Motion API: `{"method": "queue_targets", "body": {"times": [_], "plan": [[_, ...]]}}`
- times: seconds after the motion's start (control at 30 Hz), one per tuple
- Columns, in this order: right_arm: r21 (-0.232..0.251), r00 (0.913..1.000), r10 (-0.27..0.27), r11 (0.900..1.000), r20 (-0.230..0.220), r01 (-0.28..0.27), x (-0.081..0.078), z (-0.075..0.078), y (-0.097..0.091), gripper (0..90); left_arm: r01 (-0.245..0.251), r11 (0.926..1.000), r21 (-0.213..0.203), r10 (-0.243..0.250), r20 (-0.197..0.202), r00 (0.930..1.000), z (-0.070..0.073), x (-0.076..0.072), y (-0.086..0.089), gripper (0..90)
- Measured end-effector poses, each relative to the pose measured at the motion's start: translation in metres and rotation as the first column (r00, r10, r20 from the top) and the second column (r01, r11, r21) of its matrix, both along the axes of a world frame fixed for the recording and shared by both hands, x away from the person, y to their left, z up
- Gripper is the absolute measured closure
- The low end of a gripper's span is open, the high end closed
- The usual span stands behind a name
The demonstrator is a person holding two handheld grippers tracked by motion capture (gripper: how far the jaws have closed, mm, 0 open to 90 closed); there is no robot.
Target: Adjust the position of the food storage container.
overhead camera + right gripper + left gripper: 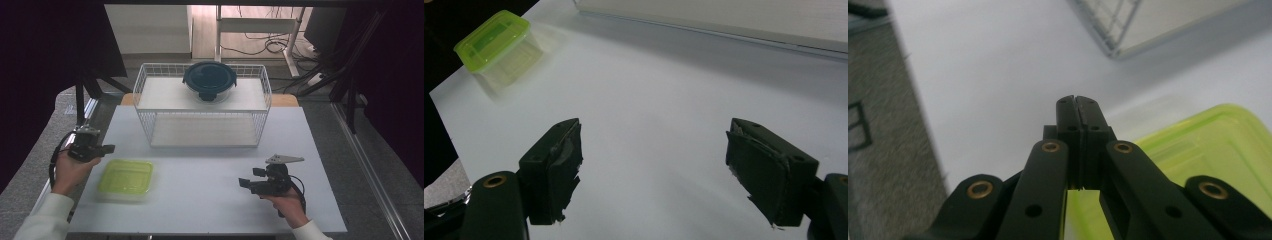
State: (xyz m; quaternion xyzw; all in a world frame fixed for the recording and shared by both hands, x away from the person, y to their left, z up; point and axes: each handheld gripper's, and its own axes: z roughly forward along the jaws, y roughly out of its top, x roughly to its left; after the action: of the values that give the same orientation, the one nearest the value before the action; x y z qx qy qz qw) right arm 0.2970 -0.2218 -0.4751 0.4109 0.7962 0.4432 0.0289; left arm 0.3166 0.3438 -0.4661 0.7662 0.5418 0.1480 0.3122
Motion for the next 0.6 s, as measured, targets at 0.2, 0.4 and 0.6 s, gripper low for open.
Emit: {"method": "queue_targets", "body": {"times": [0.2, 0.4, 0.6], "plan": [[0.000, 1.0000, 0.000, 1.0000, 0.000, 0.000, 0.000, 0.000, 0.001, 22.4, -0.105, 0.9944, -0.013, 0.104, -0.059, 0.9929, -0.009, -0.022, 0.020, 90.0], [-0.002, 0.9995, 0.003, 1.0000, 0.031, -0.002, -0.003, 0.003, 0.003, 22.4, -0.180, 0.9837, 0.008, 0.179, -0.128, 0.9755, -0.021, -0.036, 0.031, 90.0], [-0.009, 0.9994, 0.007, 0.9999, 0.033, -0.006, -0.003, 0.002, 0.004, 22.4, -0.169, 0.9855, 0.010, 0.168, -0.183, 0.9686, -0.036, -0.045, 0.026, 90.0]]}}
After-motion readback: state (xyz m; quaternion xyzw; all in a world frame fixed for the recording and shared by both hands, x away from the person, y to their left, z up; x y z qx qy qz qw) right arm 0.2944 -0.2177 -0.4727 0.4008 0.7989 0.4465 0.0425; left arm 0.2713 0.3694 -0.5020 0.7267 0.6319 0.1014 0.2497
